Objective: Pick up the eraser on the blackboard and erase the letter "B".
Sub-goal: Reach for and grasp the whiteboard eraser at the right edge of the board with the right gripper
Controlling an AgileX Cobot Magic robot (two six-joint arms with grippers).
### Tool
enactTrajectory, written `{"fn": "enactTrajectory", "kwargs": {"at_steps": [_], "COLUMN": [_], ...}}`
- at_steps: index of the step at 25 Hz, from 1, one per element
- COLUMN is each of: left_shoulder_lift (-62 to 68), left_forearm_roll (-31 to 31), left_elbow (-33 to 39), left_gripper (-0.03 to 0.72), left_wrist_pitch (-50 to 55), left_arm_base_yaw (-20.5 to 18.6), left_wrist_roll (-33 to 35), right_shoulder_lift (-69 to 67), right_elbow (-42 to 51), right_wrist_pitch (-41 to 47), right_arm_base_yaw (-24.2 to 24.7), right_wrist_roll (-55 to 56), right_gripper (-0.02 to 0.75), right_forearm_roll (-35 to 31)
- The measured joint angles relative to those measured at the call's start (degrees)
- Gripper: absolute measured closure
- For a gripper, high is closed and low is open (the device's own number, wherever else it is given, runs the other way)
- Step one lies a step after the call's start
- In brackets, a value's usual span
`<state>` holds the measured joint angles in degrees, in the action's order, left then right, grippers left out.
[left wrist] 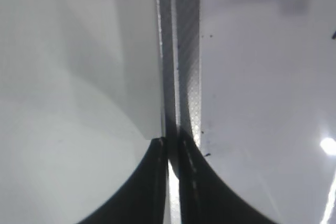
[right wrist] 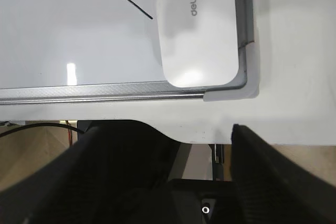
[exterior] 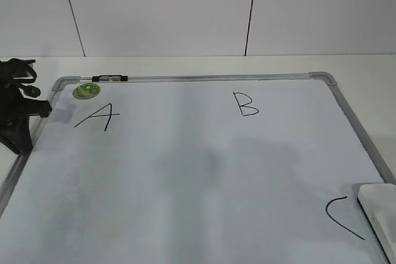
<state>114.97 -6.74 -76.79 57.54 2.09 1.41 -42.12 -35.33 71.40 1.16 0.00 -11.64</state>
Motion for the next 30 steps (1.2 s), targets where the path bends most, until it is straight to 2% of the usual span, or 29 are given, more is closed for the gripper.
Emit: {"fn": "enactTrajectory", "kwargs": {"at_steps": [5, 9, 12, 23, 30], "left_shoulder_lift": [0.0, 0.0, 0.0, 0.0, 0.0], "left_forearm_roll": [0.0, 0.0, 0.0, -0.07, -0.07], "left_elbow": [0.0, 0.0, 0.0, 0.0, 0.0], "left_gripper": [0.669, 0.669, 0.669, 0.669, 0.669], "left_wrist_pitch": [0.0, 0.0, 0.0, 0.04, 0.13], "left_arm_base_yaw": [0.0, 0.0, 0.0, 0.0, 0.0], "left_wrist_roll": [0.0, 0.0, 0.0, 0.0, 0.0], "right_shoulder_lift": [0.0, -1.78, -5.31, -21.89, -30.56], "right_elbow": [0.0, 0.0, 0.0, -0.16, -4.28], "right_wrist_pitch": [-2.55, -4.92, -6.8, -13.31, -15.0], "right_arm_base_yaw": [0.0, 0.0, 0.0, 0.0, 0.0], "right_wrist_roll": [0.0, 0.0, -0.72, -4.69, -7.13], "right_gripper": [0.163, 0.089, 0.069, 0.067, 0.067], "right_forearm_roll": [0.62, 2.54, 3.14, 3.18, 3.18]}}
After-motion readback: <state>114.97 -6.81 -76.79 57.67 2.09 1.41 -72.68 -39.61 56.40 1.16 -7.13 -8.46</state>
